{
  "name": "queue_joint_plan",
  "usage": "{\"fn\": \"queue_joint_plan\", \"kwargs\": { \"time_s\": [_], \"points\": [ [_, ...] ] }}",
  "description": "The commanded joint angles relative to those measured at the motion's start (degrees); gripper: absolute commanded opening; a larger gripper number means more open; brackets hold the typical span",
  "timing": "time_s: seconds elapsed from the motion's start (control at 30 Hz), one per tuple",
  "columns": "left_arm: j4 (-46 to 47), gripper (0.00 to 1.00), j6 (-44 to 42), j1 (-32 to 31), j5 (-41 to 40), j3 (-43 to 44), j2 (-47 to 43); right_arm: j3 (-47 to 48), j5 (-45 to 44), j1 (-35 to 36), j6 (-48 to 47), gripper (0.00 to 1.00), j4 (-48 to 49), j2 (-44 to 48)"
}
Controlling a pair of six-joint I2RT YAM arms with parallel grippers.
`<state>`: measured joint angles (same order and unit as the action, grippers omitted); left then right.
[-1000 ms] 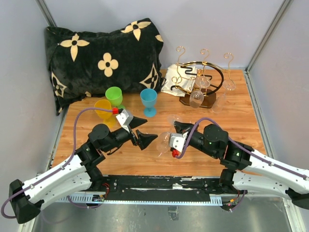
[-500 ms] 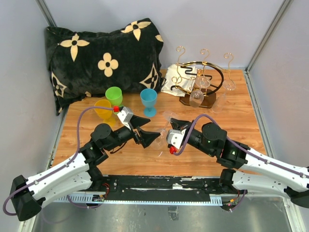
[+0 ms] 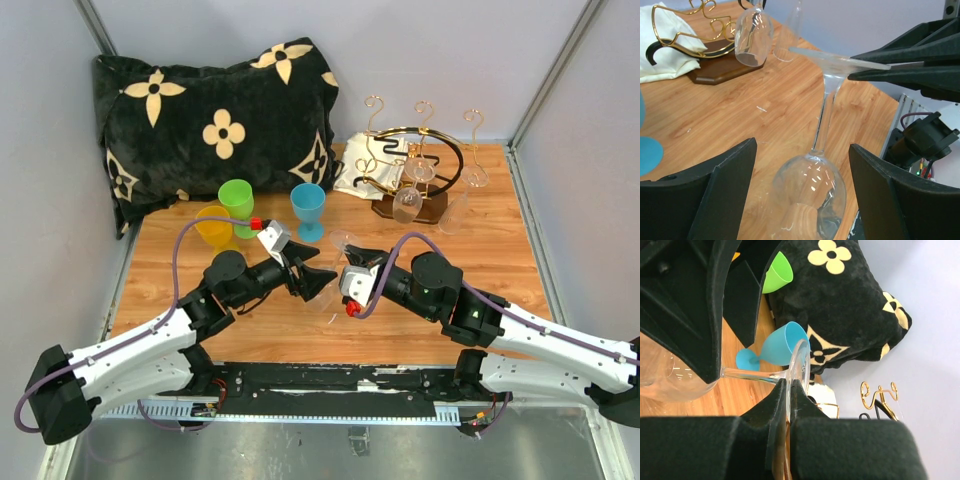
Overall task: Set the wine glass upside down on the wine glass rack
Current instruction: Turn the wine glass upside down at the wine rack.
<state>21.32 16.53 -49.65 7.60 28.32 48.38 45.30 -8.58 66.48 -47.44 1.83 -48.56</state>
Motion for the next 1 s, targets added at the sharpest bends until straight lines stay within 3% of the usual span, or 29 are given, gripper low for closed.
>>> {"fn": "queue_joint_plan", "kwargs": {
  "time_s": [0.0, 0.97],
  "points": [
    [2.85, 0.76, -2.03, -0.63, -0.12, 1.66, 0.94, 1.95, 0.43, -0.65, 2.18, 0.01, 6.26, 0.63],
    [1.93, 0.36, -5.28, -0.71, 0.7, 5.32, 4.34, 0.96, 3.85, -0.65, 10.3, 0.01, 12.2, 1.99]
  ]
}}
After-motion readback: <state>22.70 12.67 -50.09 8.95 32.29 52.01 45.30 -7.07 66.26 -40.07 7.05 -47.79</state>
